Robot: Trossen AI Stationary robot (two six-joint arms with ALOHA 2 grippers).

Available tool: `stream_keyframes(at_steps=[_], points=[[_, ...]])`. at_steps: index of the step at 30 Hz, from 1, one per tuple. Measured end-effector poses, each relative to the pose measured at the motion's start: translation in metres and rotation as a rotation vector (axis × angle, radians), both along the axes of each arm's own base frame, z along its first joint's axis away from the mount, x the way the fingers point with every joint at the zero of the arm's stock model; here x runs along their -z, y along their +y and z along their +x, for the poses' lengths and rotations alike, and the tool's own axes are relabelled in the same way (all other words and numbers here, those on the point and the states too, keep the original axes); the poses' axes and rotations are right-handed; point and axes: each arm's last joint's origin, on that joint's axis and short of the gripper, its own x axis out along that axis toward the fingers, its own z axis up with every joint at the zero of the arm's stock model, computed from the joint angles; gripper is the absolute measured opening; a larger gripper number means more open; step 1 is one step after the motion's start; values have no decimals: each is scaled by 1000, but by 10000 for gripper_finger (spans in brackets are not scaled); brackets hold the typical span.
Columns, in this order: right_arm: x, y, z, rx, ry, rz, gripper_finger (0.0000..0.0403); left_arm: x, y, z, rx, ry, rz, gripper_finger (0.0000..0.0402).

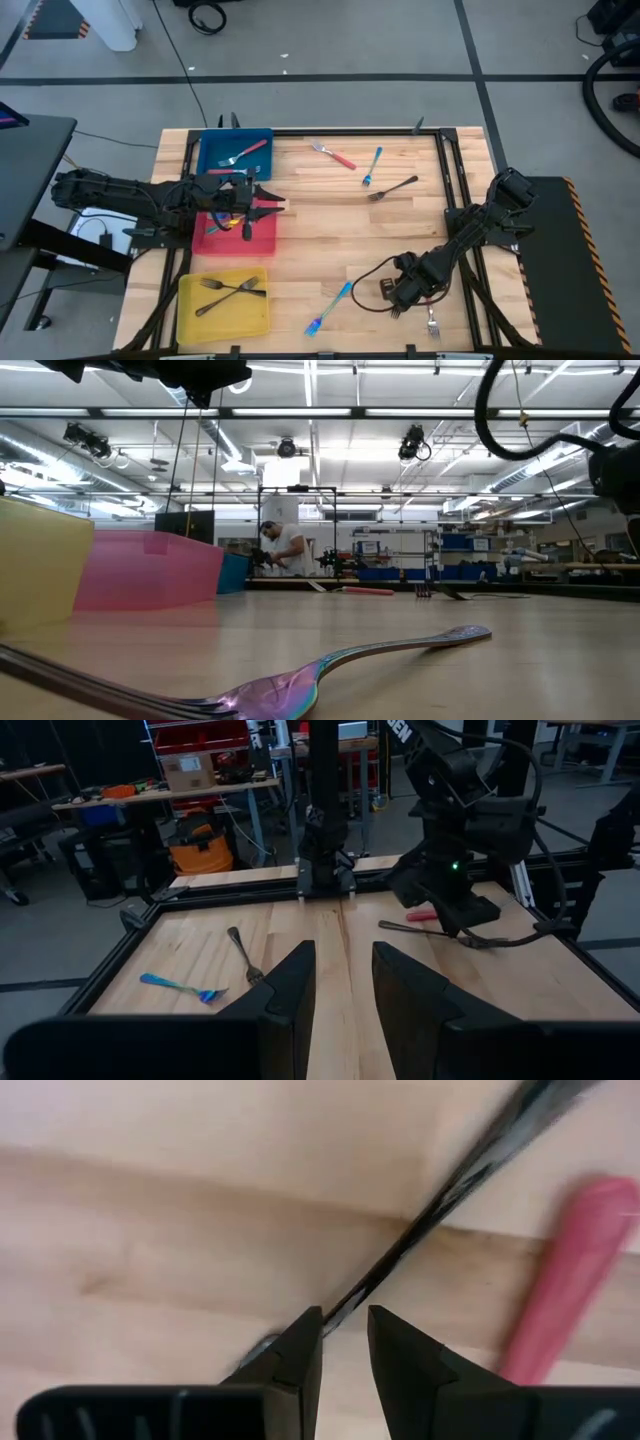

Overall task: Sort silverware by color (type)
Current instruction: Put the black fork into the yellow bin

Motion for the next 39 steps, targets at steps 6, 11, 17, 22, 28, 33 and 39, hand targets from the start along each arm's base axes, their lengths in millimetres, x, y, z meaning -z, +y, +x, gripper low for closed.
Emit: stream_keyframes(at_steps=[6,11,17,22,28,33,39], points=[[6,-4,-5,20,88,-65,91,0,0,0,0,2,0,102],[10,-6,-8,-15,91,-71,91,0,0,0,1,1,0,102],[15,-9,-10,-75,60,-91,73,0,0,0,1,1,-1,102],[16,-10,-10,-132,34,-121,17,0,0,0,0,1,-2,102],[15,-11,-9,-172,9,-150,17,4,0,0,-3,36,-27,102],[4,-13,1,-255,-83,-302,11,5,0,-1,-5,56,-40,102],[-24,-24,14,-324,-250,-510,11,6,0,0,-10,59,-77,102]])
